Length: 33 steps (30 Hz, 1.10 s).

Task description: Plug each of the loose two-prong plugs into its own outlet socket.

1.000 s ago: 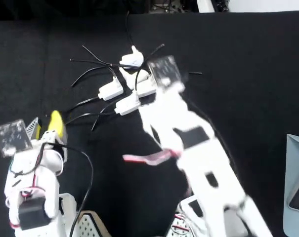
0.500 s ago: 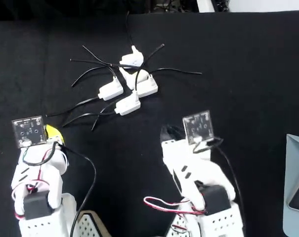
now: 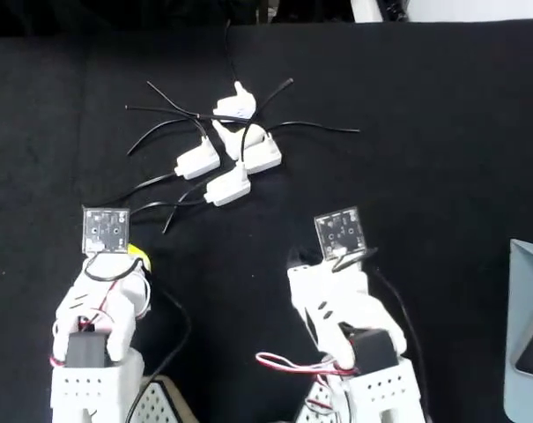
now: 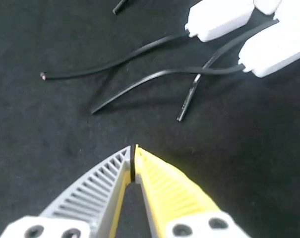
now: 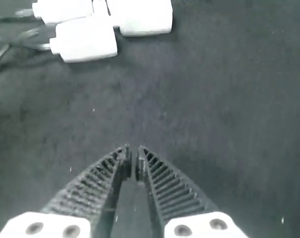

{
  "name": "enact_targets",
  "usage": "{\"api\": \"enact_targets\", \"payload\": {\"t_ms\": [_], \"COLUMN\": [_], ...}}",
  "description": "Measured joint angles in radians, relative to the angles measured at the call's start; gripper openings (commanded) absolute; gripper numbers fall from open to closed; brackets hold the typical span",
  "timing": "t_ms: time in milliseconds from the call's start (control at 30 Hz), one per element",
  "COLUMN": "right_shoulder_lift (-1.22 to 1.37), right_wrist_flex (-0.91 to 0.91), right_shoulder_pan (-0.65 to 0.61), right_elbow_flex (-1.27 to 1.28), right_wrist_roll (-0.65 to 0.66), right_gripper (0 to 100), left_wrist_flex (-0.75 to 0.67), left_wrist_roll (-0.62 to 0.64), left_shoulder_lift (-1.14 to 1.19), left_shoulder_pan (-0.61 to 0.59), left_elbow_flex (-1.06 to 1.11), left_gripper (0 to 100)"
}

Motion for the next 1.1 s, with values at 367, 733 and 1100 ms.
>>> {"api": "enact_targets", "payload": {"t_ms": [367, 733, 1100], "right_shoulder_lift": [0.000, 0.000, 0.000], "right_wrist_flex": [0.265, 0.278, 0.278], "right_shoulder_pan": [0.000, 0.000, 0.000], "right_elbow_flex": [0.000, 0.000, 0.000], "right_wrist_roll": [0.002, 0.002, 0.002], "right_gripper": [1.3, 1.3, 1.3], "left_wrist_flex": [0.138, 0.273, 0.273], "left_wrist_roll": [0.000, 0.003, 0.003], "left_shoulder_lift": [0.003, 0.003, 0.003], "left_shoulder_pan": [0.005, 0.005, 0.005], "left_elbow_flex": [0.000, 0.000, 0.000], "left_gripper": [3, 3, 3]}}
